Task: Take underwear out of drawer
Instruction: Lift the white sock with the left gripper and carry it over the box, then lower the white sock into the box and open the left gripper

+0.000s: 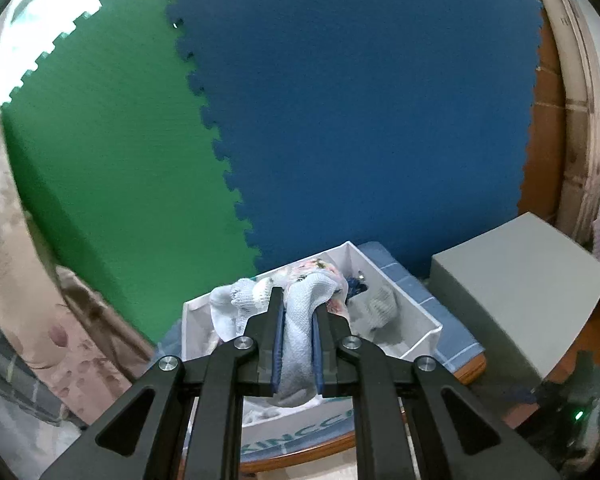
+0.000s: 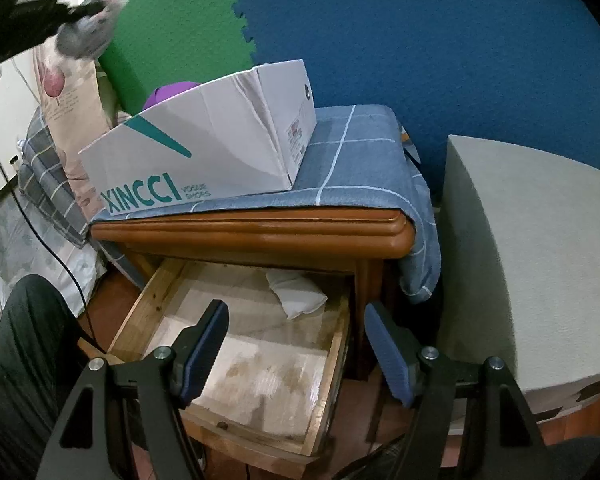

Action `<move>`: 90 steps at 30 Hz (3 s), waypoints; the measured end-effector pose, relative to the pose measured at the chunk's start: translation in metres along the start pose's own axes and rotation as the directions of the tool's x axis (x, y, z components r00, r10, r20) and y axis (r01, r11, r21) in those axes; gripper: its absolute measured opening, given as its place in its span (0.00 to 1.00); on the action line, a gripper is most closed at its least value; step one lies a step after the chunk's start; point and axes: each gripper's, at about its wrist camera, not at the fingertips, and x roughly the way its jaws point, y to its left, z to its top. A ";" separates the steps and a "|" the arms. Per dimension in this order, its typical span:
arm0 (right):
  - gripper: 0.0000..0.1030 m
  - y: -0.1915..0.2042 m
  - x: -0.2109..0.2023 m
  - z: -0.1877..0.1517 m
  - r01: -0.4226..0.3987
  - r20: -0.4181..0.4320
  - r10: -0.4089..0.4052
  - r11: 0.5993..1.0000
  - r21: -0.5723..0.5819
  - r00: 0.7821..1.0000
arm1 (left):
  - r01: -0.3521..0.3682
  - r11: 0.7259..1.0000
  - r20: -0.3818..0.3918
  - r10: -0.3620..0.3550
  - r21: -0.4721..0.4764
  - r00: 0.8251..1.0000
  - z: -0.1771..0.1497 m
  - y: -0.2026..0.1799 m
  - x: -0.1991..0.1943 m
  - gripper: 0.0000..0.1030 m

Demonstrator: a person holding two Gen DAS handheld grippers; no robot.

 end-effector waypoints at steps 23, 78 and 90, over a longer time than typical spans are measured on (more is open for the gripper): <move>0.70 0.021 0.004 -0.005 -0.050 -0.033 0.047 0.994 -0.096 0.998 | 0.054 0.977 -0.315 -0.119 -0.207 0.942 0.046 -0.015 0.180 0.10; 0.70 0.043 0.014 -0.010 -0.094 -0.096 0.078 0.980 -0.174 0.992 | -0.020 0.971 -0.557 -0.118 -0.237 0.822 0.011 -0.040 0.288 0.09; 0.70 0.044 0.019 -0.010 -0.093 -0.120 0.072 0.978 -0.187 0.990 | -0.021 0.973 -0.572 -0.117 -0.229 0.812 0.012 -0.042 0.291 0.12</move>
